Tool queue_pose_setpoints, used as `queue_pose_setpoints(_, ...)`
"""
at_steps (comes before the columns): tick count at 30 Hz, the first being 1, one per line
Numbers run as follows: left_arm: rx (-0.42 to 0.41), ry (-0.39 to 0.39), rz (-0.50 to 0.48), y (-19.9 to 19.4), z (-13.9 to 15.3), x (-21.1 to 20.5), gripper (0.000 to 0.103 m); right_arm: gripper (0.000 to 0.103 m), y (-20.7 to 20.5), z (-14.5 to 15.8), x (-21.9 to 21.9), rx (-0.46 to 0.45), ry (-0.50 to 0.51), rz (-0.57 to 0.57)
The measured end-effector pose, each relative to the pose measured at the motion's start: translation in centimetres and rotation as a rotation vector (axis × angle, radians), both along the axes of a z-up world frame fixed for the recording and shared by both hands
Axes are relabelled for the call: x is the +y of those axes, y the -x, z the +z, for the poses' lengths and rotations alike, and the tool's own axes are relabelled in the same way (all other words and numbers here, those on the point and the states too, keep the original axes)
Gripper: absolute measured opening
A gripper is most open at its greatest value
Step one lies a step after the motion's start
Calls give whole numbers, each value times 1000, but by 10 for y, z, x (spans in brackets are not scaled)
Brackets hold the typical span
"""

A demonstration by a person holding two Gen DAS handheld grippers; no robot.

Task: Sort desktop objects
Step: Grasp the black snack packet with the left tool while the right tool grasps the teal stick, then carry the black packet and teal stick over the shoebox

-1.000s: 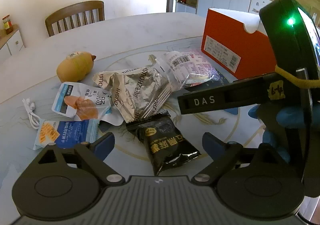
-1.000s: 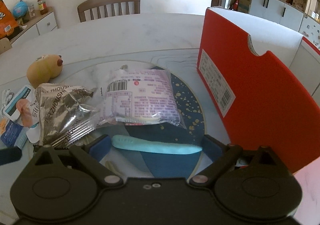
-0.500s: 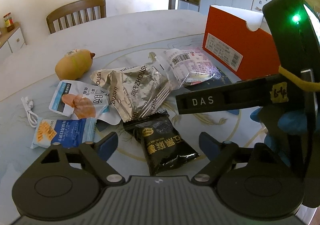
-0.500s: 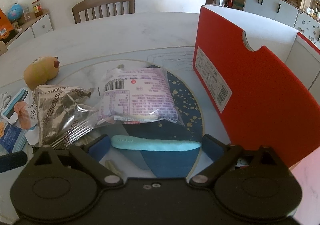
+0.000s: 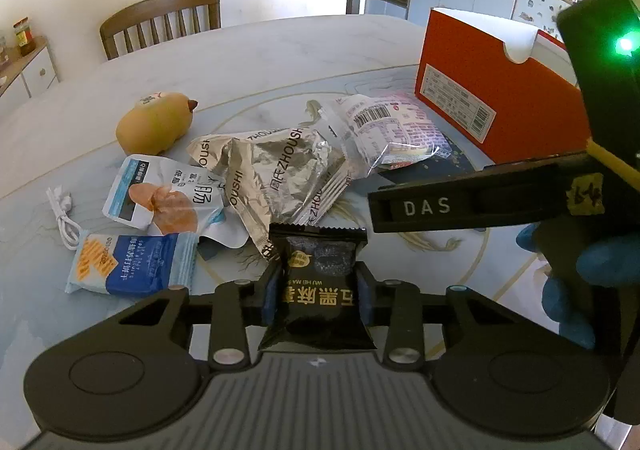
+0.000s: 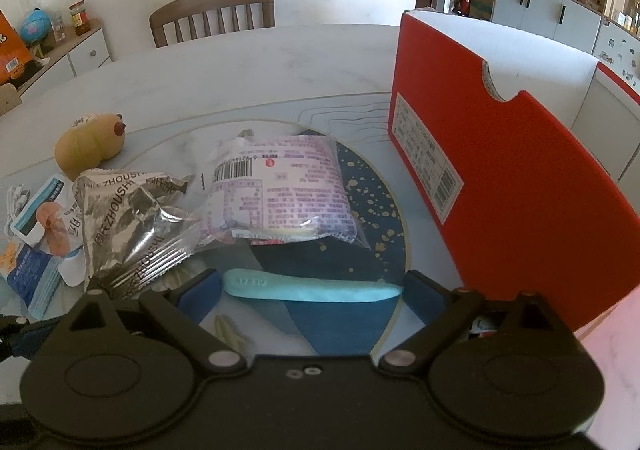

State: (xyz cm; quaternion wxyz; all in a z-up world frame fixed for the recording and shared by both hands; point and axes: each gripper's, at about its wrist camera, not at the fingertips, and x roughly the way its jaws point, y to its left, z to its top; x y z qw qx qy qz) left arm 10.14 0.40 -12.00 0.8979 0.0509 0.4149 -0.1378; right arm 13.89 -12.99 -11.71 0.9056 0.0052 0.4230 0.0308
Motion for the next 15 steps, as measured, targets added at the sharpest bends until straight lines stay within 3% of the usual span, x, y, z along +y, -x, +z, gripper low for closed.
queue_pose_setpoints(15,-33,5,-18,6,28,2,34,97,16,39,-7,-29,-22,28)
